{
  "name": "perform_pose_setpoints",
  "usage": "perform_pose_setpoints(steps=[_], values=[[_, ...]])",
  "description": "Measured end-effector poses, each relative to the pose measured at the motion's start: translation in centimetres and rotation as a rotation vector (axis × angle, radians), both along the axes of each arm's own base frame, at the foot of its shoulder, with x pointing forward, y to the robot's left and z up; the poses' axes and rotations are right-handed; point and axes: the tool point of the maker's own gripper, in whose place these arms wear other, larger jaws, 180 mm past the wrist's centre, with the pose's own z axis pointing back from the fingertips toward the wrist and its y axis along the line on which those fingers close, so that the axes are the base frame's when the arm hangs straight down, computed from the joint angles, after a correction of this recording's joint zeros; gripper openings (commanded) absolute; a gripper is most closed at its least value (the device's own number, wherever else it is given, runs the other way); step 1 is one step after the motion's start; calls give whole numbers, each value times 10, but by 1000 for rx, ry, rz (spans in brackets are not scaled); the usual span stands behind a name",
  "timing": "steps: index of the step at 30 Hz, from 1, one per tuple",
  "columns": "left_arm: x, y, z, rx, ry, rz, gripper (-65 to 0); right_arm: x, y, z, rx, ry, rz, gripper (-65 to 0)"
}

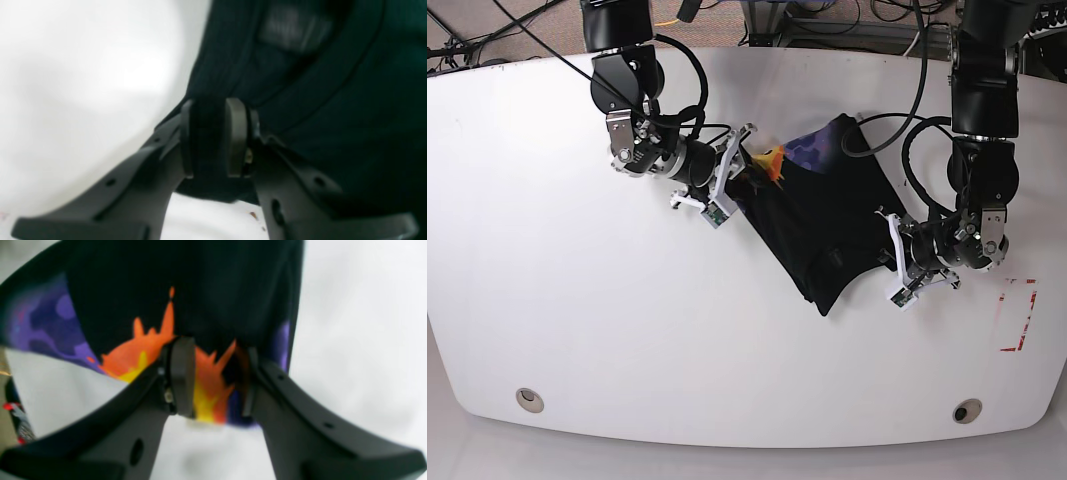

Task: Fold the T-shirt properly
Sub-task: 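Release the right gripper and carry the bundle with the left gripper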

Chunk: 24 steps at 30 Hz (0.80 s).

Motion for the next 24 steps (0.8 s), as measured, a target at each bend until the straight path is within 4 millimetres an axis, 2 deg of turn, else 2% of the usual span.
perform_pose_setpoints(steps=[4,6,8,10,12,16,20,22,24], values=[[9,9,31,-6,-97,32,-529,-4,27,7,31,-8,45,-461],[18,16,58,-6,-180,52,-529,-17,50,3,35,10,108,-461],[20,19,72,3,-219,58,-529,-23,66,0,33,32,129,-461],[14,22,80,32,-229,62,-529,-32,83,-4,35,57,154,-461],[6,25,79,56,-217,73,-529,-32,92,-2,45,58,170,-461],[-16,16,70,68,-209,55,-529,-24,88,-5,22,59,168,-461],[-39,0,61,49,-197,19,-528,-13,79,12,28,1,142,-461],[-47,-3,51,49,-169,23,-522,-2,66,21,42,-25,104,-461],[-58,-9,39,33,-134,28,-482,11,44,28,21,-58,48,-461]])
